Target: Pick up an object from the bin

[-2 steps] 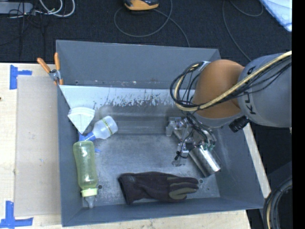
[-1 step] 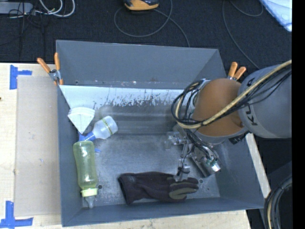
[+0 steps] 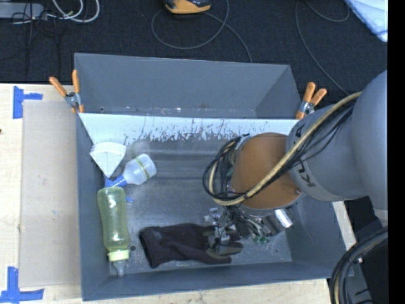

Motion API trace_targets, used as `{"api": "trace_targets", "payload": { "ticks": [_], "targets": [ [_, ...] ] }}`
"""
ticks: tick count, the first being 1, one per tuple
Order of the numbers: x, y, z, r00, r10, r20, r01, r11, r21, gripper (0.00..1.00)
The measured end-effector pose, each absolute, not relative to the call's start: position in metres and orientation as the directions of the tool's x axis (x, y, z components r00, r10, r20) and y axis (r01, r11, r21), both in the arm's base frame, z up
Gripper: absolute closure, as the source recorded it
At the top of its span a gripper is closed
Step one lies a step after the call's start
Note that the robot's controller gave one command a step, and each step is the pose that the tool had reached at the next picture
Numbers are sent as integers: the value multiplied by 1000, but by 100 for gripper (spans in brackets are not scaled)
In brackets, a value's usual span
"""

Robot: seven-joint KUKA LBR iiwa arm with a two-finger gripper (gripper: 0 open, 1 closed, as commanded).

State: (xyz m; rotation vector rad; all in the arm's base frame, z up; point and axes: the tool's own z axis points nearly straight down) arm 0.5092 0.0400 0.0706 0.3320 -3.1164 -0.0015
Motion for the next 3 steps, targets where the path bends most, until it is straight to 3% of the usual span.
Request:
{"api": "trace_targets", "payload": {
  "ticks": [1, 2, 3],
  "targets": [
    [509, 40, 71, -978, -211, 7, -211, 978, 2, 100],
    [509, 45, 170, -974, -226, 8, -226, 974, 2, 100],
    [509, 45, 170, -974, -226, 8, -226, 974, 2, 100]
  ]
}}
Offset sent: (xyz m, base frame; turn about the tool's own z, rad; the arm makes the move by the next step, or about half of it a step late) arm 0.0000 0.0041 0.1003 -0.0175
